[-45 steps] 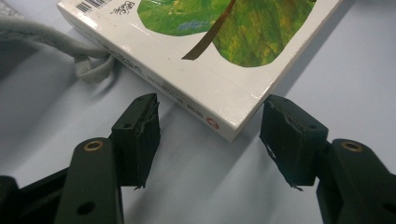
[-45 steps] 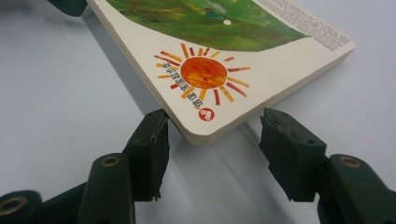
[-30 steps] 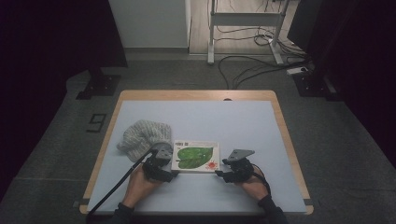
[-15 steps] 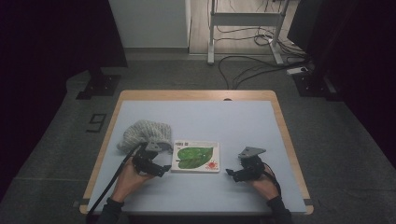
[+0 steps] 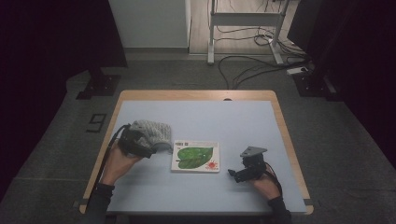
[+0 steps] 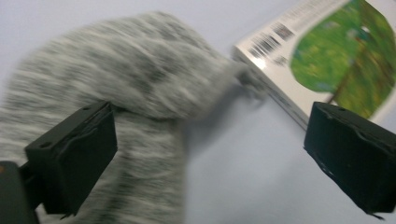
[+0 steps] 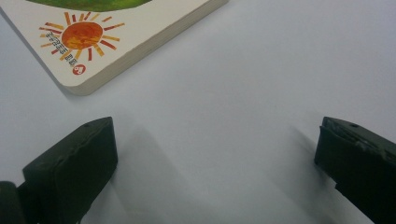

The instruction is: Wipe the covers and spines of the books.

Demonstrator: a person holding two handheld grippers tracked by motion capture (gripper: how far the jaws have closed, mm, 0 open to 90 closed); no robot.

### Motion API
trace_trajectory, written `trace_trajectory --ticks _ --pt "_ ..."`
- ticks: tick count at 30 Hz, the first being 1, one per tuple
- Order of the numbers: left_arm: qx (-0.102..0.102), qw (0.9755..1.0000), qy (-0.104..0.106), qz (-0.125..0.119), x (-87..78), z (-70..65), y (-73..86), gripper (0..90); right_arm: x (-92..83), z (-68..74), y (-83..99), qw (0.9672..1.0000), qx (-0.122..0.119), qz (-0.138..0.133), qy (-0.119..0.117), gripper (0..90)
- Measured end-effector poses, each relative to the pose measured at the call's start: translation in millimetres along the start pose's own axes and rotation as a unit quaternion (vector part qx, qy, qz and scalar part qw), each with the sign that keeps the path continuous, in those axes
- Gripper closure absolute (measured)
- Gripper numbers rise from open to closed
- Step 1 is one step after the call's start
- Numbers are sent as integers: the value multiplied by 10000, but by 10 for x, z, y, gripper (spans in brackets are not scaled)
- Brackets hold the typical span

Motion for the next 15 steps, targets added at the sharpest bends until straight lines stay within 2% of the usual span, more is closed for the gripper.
trace_trajectory --ticks 5,8,12,15 --pt "-84 9998 -148 108 64 193 -114 0 0 0 1 10000 3 -7 -4 0" --pt "-274 9995 -123 85 147 300 -149 0 0 0 2 10000 1 -11 -1 0" --pt "-492 9987 -120 106 312 424 -119 0 -1 -2 3 10000 -4 -15 -1 0" --pt "-504 9980 -197 318 473 484 -38 0 -1 -1 4 10000 -8 -18 2 0"
Point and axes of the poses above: each handheld gripper's, and its own axes: x roughly forward along the jaws, y roughly out of its underside, z roughly to its left, the point moved 3 cm from there along x, roughly forward along the jaws, and after that the axes turned 13 degrees about -z, right-handed, at the moved point
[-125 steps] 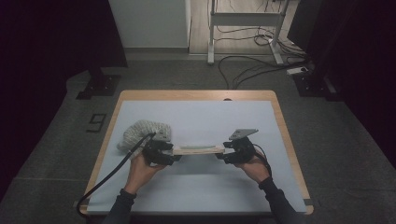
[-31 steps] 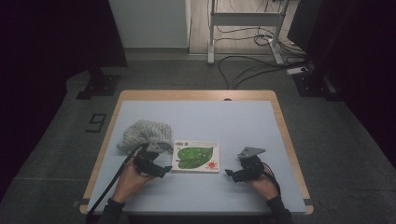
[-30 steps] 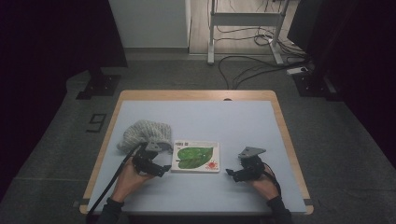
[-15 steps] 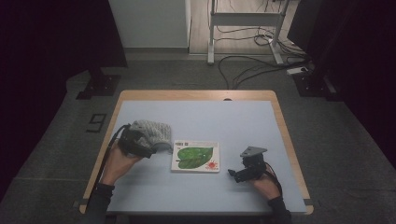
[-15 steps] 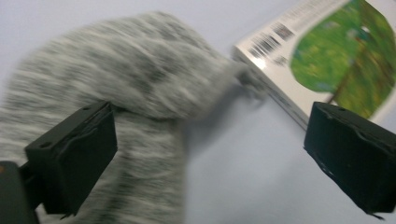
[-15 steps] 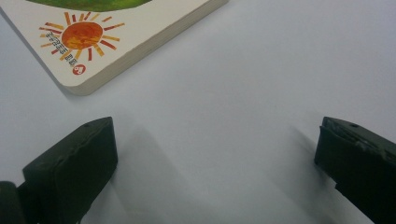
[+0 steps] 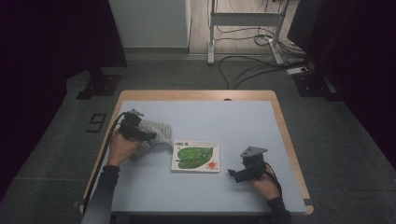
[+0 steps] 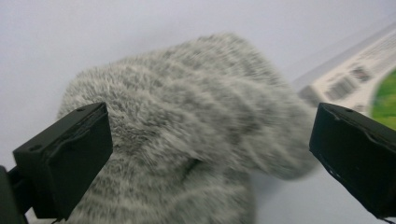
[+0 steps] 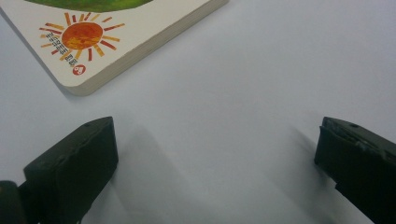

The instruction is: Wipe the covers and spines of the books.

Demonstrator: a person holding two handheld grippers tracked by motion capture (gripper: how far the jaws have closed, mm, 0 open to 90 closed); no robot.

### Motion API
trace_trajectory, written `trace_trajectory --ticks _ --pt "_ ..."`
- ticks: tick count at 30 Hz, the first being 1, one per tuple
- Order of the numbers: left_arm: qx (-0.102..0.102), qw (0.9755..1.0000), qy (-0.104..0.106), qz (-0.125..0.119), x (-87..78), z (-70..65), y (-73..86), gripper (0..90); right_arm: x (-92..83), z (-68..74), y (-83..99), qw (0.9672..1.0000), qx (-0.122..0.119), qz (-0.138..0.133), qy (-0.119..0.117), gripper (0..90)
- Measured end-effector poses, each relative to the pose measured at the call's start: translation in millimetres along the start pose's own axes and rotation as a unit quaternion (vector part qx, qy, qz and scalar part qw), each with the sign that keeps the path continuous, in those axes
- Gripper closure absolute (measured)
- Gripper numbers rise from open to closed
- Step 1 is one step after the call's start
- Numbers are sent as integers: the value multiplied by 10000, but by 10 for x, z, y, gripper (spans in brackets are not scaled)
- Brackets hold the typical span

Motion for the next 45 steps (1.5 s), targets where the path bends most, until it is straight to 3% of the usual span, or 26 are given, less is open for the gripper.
trace_trajectory --ticks 6,8,14,17,20,24,31,35,45 --pt "-61 9989 -85 447 248 76 197 0 0 0 1 10000 -6 -8 0 0" --pt "-27 9990 -124 420 256 83 253 35 0 0 1 10000 -6 -8 1 0" --pt "-70 9998 -30 185 171 61 292 296 1 3 1 10000 -5 -12 2 0" --pt "-44 9999 20 103 127 62 301 534 1 3 1 10000 -7 -13 3 0" --pt "34 10000 72 44 94 40 303 635 1 3 2 10000 -8 -16 7 0" --pt "106 9999 75 12 10 11 244 654 2 4 1 10000 -7 -15 8 0" --pt "68 9993 97 -354 -285 -29 29 654 2 4 2 10000 -8 -15 8 0" --pt "159 9988 116 -440 -422 -72 -54 653 2 4 2 10000 -8 -14 9 0" --pt "413 9965 438 -578 -486 -358 -214 644 2 4 2 10000 -8 -16 12 0"
Point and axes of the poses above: each handheld gripper's, and its own axes: x roughly forward along the jaws, y roughly out of its underside, z roughly to its left, the point moved 3 cm from there along x, roughly forward along the jaws, and after that the axes turned 13 degrees about -z, right-handed, at the moved point
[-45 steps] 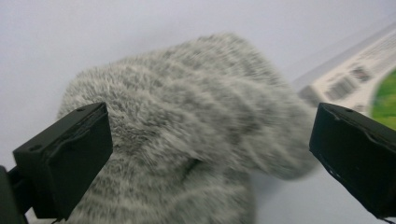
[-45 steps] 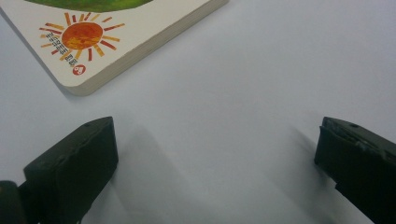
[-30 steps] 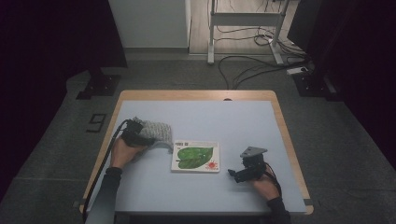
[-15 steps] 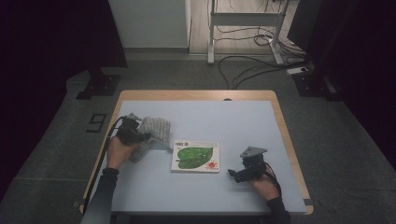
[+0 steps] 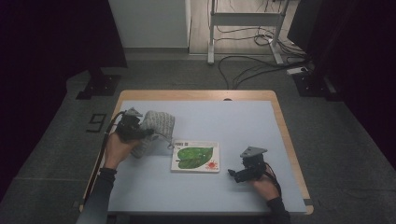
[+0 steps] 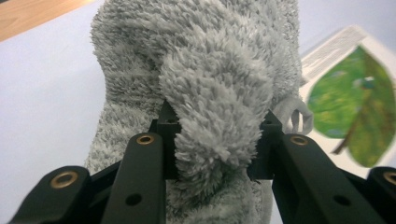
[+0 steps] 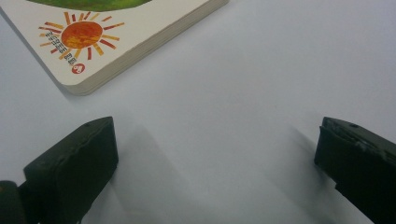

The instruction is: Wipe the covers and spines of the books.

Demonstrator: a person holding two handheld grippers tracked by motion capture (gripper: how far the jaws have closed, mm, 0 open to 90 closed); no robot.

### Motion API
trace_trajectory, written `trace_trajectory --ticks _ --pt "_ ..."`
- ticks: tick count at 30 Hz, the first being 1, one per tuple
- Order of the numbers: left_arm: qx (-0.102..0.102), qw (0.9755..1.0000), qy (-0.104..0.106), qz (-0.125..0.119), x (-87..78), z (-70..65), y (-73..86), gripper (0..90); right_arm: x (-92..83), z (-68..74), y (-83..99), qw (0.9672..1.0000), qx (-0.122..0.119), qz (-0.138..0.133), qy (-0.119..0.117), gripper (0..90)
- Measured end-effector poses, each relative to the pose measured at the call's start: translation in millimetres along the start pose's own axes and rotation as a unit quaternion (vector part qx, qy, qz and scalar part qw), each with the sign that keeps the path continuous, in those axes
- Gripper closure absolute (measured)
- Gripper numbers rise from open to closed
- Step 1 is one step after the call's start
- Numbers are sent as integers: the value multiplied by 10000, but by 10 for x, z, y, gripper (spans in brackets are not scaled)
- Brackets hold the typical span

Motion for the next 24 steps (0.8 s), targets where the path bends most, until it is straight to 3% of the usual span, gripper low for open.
trace_trajectory --ticks 6,15,24 --pt "137 9998 130 70 98 -160 -67 641 0 0 1 10000 -3 0 0 0" --pt "34 9988 405 260 350 -264 -55 637 0 -1 1 10000 -8 -5 1 0" --pt "141 9972 624 378 582 -459 -87 637 0 -1 1 10000 -9 -5 -1 0"
Point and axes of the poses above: each handheld gripper's, and its own axes: x roughly forward along the jaws, y roughly out of its underside, z roughly to its left, the point moved 3 cm from there along x, roughly forward along the jaws, and after that the axes turned 13 degrees about -z, right-handed, at the moved point
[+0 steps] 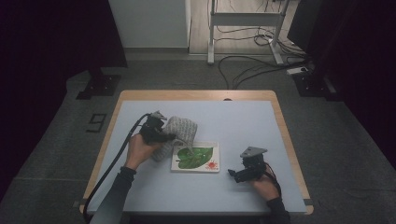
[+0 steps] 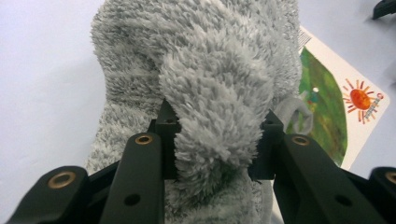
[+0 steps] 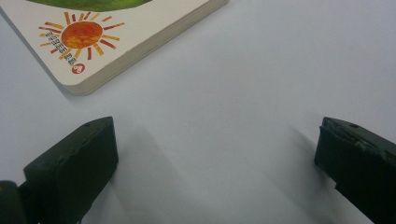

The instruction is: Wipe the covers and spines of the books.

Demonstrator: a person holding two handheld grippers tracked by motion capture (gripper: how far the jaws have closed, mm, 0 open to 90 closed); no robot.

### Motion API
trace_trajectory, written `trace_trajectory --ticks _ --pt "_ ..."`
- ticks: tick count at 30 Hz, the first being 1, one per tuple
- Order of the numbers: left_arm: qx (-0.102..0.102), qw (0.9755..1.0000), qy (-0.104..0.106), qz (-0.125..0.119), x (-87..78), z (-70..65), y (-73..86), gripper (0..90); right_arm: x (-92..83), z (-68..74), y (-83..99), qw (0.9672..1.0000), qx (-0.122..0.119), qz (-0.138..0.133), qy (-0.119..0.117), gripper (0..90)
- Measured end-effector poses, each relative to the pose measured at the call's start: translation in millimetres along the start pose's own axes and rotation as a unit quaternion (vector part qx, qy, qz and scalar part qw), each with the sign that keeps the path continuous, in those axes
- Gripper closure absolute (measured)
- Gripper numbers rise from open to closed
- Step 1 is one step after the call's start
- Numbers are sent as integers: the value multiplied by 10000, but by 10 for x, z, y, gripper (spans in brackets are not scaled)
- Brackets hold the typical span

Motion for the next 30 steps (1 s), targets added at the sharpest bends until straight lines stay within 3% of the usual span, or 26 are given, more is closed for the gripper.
trace_trajectory --ticks 8,14,30 --pt "92 9998 73 159 246 -105 27 634 -1 -1 0 10000 0 3 -8 0" --pt "194 9989 -69 414 419 -116 132 633 -1 0 0 10000 3 2 -9 0" --pt "242 9992 98 298 587 -272 107 633 -1 0 0 10000 4 3 -8 0"
Point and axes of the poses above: each handheld gripper's, and its own axes: x roughly forward along the jaws, y roughly out of its underside, z roughly to its left, the point moved 3 cm from there along x, roughly forward along the jaws, and after that the axes turned 13 degrees about -z, right-handed, at the moved point
